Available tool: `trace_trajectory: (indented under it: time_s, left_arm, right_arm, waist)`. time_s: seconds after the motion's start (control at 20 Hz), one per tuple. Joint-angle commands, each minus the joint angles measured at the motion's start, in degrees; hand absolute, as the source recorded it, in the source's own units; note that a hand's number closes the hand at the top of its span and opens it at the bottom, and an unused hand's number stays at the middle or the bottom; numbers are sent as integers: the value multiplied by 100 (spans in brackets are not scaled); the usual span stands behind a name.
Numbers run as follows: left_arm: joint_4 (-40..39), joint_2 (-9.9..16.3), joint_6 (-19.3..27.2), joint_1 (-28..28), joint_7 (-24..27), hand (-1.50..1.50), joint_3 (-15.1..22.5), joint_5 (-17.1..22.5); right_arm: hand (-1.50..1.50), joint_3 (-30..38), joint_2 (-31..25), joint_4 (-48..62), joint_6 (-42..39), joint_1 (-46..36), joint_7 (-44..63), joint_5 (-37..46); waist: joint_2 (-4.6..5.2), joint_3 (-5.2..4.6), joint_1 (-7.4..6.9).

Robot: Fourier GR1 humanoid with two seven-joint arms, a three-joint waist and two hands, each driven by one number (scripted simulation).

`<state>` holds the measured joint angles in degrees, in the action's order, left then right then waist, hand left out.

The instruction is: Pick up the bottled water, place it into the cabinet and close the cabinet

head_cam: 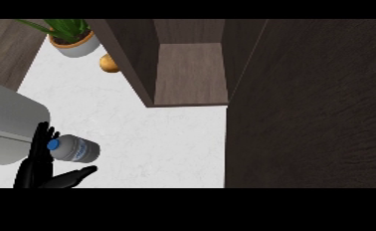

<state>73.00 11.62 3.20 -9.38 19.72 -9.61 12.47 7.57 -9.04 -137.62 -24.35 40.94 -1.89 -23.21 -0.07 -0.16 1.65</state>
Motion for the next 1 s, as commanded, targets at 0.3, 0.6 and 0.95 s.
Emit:
trace_trajectory:
  time_s: [0.3,0.6,0.95]
  left_arm:
    - [-1348,-165,-686,473,923,-150,-315,367]
    - [-2520,-159,-1345,941,1762,-150,-389,371]
    - [-3221,-379,-1994,1381,2210,150,-523,671]
  right_arm:
    - [-150,269,-123,-1240,152,566,405,-1146]
    - [-150,241,-155,-1252,-78,970,120,-1120]
    - [-150,303,-159,-940,-132,810,-224,-937]
  waist:
    - [1,2,-72]
    - [10,-9,21]
    - [16,-5,-41]
